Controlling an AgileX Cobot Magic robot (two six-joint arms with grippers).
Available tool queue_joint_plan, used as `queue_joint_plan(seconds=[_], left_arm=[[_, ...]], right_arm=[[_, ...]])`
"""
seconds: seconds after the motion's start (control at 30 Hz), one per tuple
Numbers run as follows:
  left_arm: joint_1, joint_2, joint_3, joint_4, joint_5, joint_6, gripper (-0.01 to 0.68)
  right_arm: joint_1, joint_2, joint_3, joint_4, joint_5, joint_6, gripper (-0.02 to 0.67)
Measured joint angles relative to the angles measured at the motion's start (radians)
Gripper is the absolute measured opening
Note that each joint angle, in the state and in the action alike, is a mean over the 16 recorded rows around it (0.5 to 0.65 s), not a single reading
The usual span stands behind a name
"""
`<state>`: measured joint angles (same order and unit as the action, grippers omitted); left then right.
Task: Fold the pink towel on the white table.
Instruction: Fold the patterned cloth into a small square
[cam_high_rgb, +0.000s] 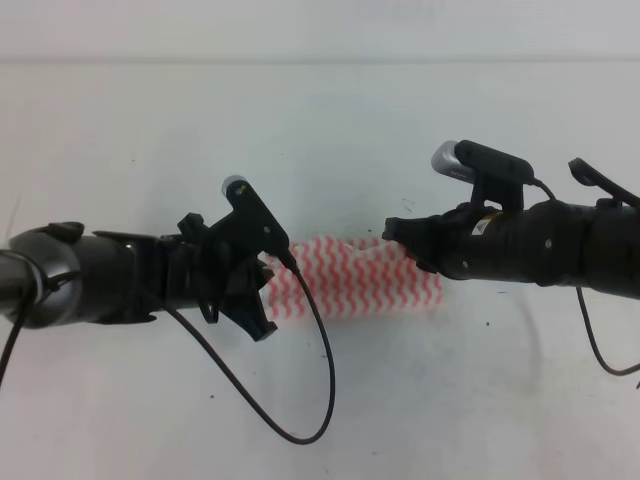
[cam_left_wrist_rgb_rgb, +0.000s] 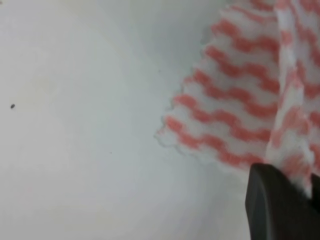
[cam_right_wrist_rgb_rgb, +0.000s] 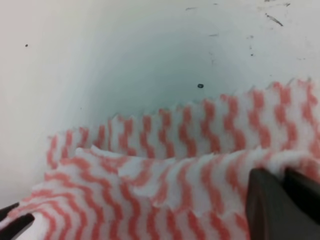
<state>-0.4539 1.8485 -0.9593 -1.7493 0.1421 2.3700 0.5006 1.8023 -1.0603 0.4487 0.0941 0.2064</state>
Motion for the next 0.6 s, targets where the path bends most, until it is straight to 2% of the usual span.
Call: queue_joint_plan(seconds=[0.6], left_arm=[[0.0, 0.005, -0.002, 0.001, -0.014, 0.03, 0.0]], right_arm=[[0.001, 0.003, 0.0, 0.0, 0.001, -0.002, -0.002]])
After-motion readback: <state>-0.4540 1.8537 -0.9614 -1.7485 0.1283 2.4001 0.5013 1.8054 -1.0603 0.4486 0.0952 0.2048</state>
